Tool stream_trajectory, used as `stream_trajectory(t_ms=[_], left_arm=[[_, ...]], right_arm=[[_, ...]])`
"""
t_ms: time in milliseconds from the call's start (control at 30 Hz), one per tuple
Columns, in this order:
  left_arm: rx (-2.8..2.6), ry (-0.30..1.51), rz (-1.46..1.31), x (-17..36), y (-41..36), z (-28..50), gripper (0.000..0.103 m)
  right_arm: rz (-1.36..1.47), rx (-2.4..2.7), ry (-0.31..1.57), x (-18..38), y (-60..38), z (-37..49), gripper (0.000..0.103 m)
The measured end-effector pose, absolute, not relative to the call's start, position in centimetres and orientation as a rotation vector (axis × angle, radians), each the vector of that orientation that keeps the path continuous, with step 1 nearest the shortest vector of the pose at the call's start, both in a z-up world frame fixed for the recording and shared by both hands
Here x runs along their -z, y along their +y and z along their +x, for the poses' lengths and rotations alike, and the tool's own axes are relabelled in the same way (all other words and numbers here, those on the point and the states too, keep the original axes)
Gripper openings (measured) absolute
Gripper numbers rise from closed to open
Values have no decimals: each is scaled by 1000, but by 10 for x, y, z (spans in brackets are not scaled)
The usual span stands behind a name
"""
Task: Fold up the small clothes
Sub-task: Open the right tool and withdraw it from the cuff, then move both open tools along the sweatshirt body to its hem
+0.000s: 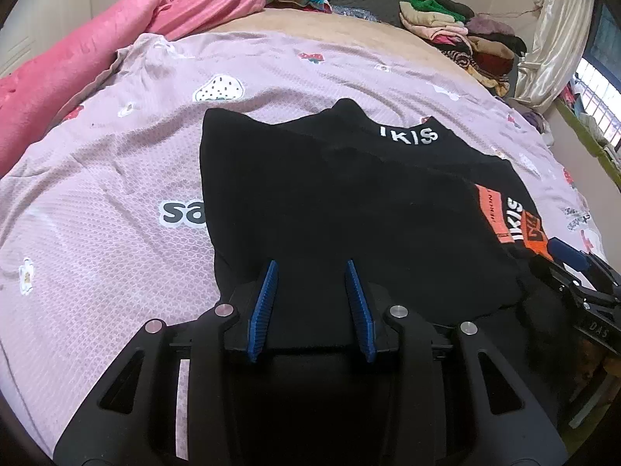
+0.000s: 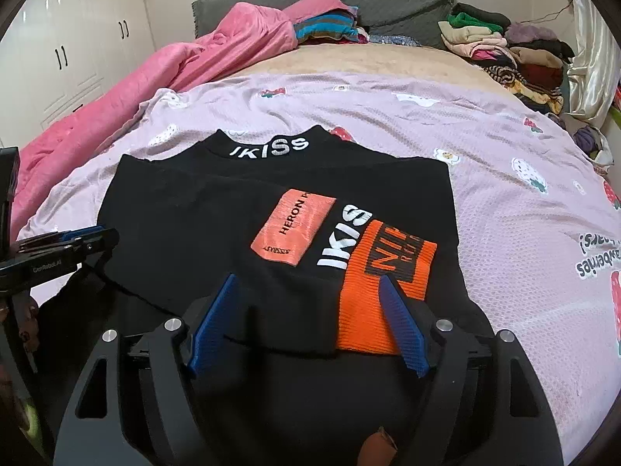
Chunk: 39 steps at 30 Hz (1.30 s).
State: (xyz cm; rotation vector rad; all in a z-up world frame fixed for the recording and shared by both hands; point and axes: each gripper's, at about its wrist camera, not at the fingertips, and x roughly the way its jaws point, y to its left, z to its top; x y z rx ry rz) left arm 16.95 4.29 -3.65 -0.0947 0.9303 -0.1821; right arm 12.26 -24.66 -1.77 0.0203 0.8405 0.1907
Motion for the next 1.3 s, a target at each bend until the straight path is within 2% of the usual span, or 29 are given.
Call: stream_trajectory(t_ms=[100, 267, 333, 400, 533, 600, 633, 667, 833, 1300], left_arm=[[195, 915, -100, 31, 42, 165, 31], [215, 879, -126, 20, 43, 158, 40], [215, 868, -135, 16, 45, 156, 49], [212, 860, -143, 14, 46, 155, 53], [196, 841, -137, 9, 48, 153, 71], [189, 831, -141, 7, 50, 152, 75], [183, 827, -146, 6, 52, 152, 84], [179, 820, -149, 5, 53, 151, 87], [159, 793, -160, -2, 59, 148, 93], [116, 734, -181, -20, 70, 128, 93]], right_arm=[[27, -188, 823, 13, -247, 119, 82], [37, -181, 805, 8, -249, 114, 86], [43, -180, 797, 6, -251, 112, 88], [47, -179, 792, 4, -252, 111, 90], [46, -168, 775, -1, -252, 108, 92], [48, -168, 765, -4, -251, 107, 94], [46, -164, 760, -6, -251, 106, 95], [45, -163, 755, -7, -251, 105, 95], [43, -165, 731, -15, -251, 102, 96], [42, -149, 670, -38, -261, 81, 97]])
